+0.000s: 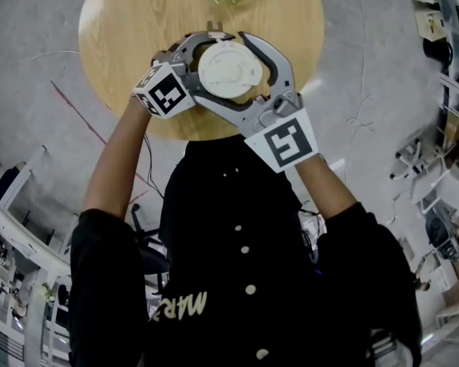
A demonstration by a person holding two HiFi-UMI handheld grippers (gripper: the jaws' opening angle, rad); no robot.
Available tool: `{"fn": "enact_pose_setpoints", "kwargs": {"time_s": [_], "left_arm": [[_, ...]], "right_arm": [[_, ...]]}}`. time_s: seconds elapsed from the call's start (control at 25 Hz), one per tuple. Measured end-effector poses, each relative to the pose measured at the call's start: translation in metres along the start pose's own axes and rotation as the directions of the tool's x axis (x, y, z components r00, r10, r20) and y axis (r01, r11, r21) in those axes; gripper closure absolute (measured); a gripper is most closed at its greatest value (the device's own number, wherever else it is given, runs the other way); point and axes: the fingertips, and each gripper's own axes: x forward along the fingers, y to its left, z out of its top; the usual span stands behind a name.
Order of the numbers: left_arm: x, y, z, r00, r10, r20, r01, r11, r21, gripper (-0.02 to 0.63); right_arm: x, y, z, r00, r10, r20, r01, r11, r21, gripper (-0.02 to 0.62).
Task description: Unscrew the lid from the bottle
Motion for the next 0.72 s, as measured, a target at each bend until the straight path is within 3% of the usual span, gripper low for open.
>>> {"fn": "enact_pose_setpoints", "kwargs": {"time_s": [0.12, 0.2, 0.28, 0.36, 0.44, 0.6, 0.72], "left_arm": [[-0.001, 0.000, 0.001, 1.000, -0.001, -0.001, 0.001, 1.000, 0.000, 0.230], [0.000, -0.002, 0.002, 1.000, -0.008, 0.000, 0.008, 1.000, -0.002, 0.230], [0.001, -0.002, 0.002, 1.000, -0.014, 0.003, 0.014, 1.000, -0.002, 0.230], [0.001, -0.001, 0.002, 1.000, -0.011, 0.007, 0.011, 1.000, -0.006, 0.230], [0.000, -0.001, 0.001, 1.000, -0.003, 0.007, 0.003, 1.000, -0.010, 0.230], [0.000, -0.001, 0.002, 1.000, -0.006, 0.007, 0.006, 1.000, -0.006, 0.230], [0.001, -0.001, 0.002, 1.000, -0.014, 0.007, 0.014, 1.000, -0.004, 0.230]], "right_arm": [[0.002, 0.004, 0.009, 0.996, 0.081, 0.035, -0.078, 0.994, -0.079, 0.118], [0.000, 0.011, 0.011, 0.976, 0.215, 0.026, -0.210, 0.968, -0.139, 0.117], [-0.003, 0.018, 0.010, 0.923, 0.386, 0.010, -0.377, 0.906, -0.193, 0.118], [-0.005, 0.022, 0.005, 0.868, 0.496, -0.012, -0.489, 0.851, -0.193, 0.117], [-0.006, 0.023, 0.001, 0.849, 0.527, -0.037, -0.525, 0.833, -0.175, 0.117], [-0.009, 0.024, 0.002, 0.847, 0.530, -0.046, -0.529, 0.829, -0.182, 0.118], [-0.012, 0.025, 0.015, 0.817, 0.577, -0.014, -0.570, 0.803, -0.173, 0.120]]}}
